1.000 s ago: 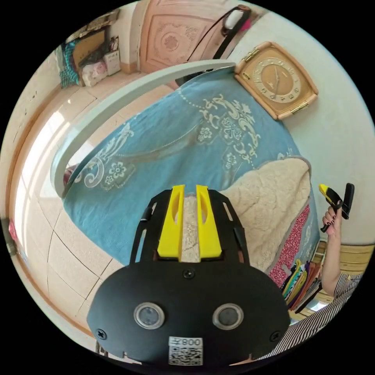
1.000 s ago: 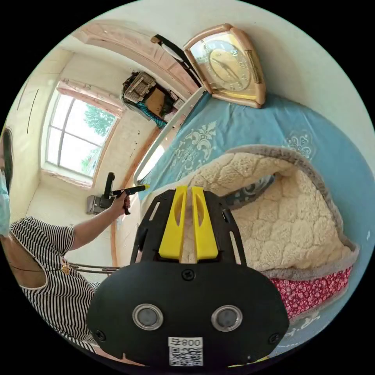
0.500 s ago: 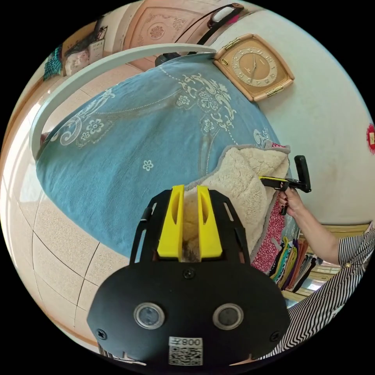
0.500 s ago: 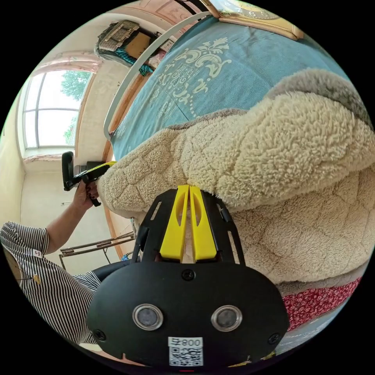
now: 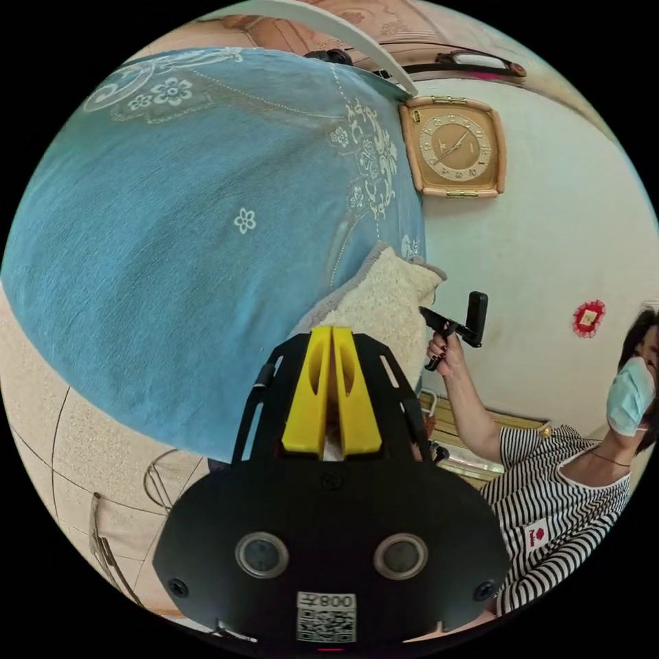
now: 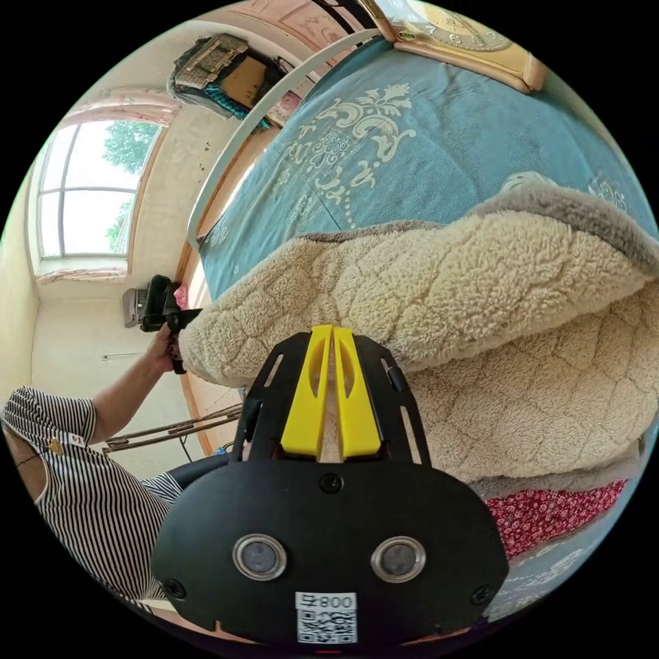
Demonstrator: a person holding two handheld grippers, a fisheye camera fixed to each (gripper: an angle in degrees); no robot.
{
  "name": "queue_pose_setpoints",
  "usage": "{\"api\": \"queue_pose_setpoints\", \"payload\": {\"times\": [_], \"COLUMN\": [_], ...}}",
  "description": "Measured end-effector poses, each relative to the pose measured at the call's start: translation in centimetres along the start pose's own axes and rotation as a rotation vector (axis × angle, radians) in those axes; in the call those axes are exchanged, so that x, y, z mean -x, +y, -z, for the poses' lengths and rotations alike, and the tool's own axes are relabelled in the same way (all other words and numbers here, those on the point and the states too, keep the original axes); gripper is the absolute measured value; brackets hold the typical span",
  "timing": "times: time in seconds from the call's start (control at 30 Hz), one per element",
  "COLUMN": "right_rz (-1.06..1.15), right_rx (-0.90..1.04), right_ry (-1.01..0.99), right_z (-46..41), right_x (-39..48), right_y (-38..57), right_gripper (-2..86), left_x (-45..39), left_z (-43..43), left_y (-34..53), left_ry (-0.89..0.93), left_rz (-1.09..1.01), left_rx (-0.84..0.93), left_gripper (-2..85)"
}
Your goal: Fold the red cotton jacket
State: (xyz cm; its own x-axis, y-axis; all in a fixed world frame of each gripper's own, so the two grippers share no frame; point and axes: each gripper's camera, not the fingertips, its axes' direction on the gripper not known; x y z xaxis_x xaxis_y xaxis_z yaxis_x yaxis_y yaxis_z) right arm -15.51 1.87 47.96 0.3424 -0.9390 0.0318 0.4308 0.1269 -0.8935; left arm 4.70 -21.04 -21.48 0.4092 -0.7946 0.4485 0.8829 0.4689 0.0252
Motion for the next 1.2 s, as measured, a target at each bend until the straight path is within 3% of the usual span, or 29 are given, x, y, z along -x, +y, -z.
{"api": "queue_pose_setpoints", "payload": {"times": [0.2,0.47,0.7,0.97,1.1,1.2], "right_rz": [0.009,-0.149,-0.151,-0.038,-0.053,-0.183], "right_rx": [-0.121,0.21,0.167,-0.272,-0.404,-0.452], "right_ry": [0.091,0.119,0.125,-0.451,-0.491,-0.451], "right_z": [4.8,-4.1,-4.7,3.8,7.2,7.7], "right_x": [1.4,-1.9,-3.2,-6.3,-9.2,-12.9], "right_y": [-3.6,-10.2,-8.1,3.1,12.6,20.7], "right_gripper": [7.6,7.5,1.7,0.1,0.0,0.0], "left_x": [-2.2,-3.9,-4.4,-7.9,-9.2,-9.3], "left_z": [1.0,-3.3,-7.1,-13.3,-18.7,-24.3], "left_y": [3.1,7.3,9.4,12.6,14.8,16.8], "left_ry": [0.184,0.223,0.208,0.183,0.191,0.153], "left_rz": [-0.109,-0.182,-0.22,-0.41,-0.484,-0.528], "left_rx": [-0.003,0.131,0.204,0.418,0.559,0.673], "left_gripper": [0.2,0.0,0.1,0.1,0.1,0.1]}}
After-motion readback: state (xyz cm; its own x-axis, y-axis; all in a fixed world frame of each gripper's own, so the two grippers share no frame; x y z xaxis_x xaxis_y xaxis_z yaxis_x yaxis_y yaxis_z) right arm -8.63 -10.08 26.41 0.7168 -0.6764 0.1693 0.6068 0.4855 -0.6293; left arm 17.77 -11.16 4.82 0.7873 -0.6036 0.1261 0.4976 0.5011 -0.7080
